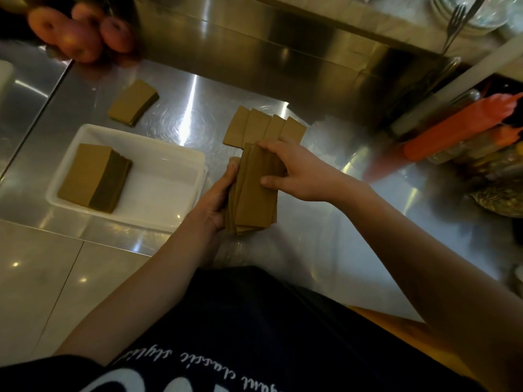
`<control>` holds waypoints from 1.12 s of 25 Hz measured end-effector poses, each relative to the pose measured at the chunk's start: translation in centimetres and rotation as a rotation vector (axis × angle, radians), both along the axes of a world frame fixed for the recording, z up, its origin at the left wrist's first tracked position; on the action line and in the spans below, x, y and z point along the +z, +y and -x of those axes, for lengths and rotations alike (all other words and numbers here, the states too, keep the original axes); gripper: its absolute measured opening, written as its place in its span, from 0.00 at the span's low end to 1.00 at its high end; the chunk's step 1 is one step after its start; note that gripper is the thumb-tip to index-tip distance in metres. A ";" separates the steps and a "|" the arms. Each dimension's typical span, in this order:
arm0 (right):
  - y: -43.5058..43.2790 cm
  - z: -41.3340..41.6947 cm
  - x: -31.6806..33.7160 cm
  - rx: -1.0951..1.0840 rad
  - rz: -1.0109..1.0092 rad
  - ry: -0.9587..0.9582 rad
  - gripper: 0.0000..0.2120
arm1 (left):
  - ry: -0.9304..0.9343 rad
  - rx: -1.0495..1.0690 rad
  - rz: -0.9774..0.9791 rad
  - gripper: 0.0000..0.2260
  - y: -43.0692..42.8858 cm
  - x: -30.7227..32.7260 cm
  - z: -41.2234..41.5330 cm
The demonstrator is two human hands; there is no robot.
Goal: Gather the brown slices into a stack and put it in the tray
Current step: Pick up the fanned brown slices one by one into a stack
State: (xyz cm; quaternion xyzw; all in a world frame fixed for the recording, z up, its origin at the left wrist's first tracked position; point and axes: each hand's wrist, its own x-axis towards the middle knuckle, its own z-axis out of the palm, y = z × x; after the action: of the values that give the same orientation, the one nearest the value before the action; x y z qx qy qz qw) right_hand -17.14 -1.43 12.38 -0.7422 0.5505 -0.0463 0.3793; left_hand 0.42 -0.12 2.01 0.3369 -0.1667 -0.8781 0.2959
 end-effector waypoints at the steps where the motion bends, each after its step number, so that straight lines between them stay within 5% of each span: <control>1: 0.1 -0.1 -0.1 0.003 0.019 0.019 0.31 | -0.013 0.003 0.002 0.34 0.0 0.0 0.0; 13: 1.9 -0.8 -0.4 0.007 0.189 0.099 0.28 | -0.001 0.054 0.022 0.43 1.0 0.5 0.4; 28: 2.8 -0.8 -1.1 -0.145 0.245 -0.086 0.17 | 0.103 0.020 0.000 0.48 1.6 -0.2 0.1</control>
State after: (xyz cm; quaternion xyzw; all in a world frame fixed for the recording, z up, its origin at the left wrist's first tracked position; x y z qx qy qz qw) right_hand -16.34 1.35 11.30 -0.7385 0.5762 -0.1722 0.3048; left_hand 0.37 1.52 1.77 0.2926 -0.1480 -0.8914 0.3128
